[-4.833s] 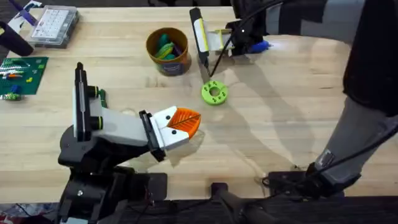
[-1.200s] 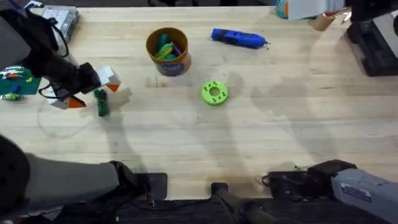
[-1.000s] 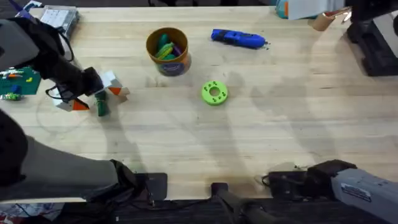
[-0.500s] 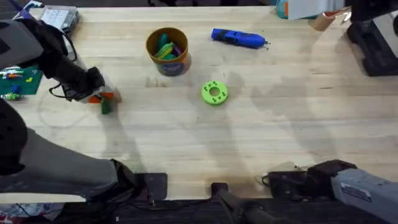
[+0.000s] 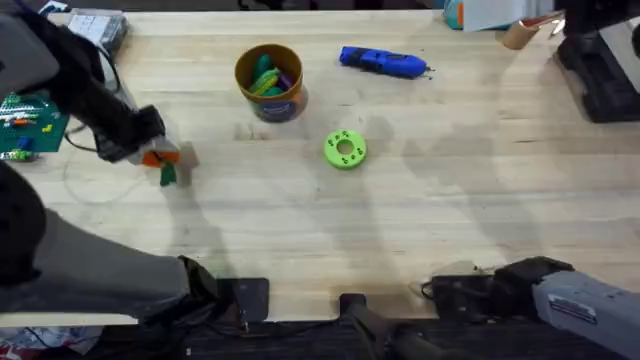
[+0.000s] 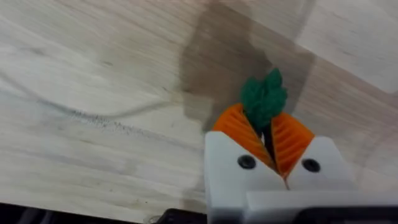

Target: Pick up the gripper from the table and insert it into the empty holder that is missing its gripper. Then pick up a screw, insert it into the mounting hole, and use the screwdriver to tighten it. Finally, clean up the table by picking up the vegetable and placing it into the bucket.

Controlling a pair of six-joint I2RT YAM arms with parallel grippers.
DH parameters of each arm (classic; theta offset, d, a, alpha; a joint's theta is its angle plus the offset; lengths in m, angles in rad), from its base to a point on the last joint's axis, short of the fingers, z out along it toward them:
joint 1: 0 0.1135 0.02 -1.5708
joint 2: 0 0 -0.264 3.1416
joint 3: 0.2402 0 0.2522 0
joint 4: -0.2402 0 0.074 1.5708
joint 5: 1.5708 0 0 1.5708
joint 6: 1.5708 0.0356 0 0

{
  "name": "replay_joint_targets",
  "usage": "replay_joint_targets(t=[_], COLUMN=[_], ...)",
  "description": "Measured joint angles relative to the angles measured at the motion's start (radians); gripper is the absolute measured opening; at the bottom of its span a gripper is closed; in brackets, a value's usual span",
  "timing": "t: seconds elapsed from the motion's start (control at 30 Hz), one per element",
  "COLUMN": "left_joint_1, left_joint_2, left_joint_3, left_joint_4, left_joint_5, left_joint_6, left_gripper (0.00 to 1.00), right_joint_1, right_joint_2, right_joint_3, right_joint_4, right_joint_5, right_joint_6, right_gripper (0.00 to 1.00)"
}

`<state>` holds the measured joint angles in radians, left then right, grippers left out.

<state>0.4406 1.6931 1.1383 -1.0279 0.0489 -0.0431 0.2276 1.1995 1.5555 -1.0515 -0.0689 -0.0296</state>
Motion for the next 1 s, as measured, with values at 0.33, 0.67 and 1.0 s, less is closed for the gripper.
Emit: replay_joint_targets(t=[0.33, 0.67, 1.0], left_joint_1=[-0.200, -0.468, -0.540], left_joint_2=[-0.292, -0.279, -0.074], left_joint_3=[0.266, 0.465, 0.473], left_joint_4=[-0.167, -0.089, 0.047], left_joint_5=[0.018, 0.099, 0.147], left_joint_6=[0.006, 0.006, -0.013], left_gripper=[0.015, 0.014, 0.013], right_joint_1=[0.000, 0.000, 0.000], right_joint_2=[0.000, 0.000, 0.000], right_joint_3=[0.000, 0.000, 0.000], right_joint_4=[0.000, 0.000, -0.003], right_joint_5=[0.000, 0.000, 0.000], right_joint_6=[0.031, 0.042, 0.045], right_gripper=[0.996, 0.996, 0.996])
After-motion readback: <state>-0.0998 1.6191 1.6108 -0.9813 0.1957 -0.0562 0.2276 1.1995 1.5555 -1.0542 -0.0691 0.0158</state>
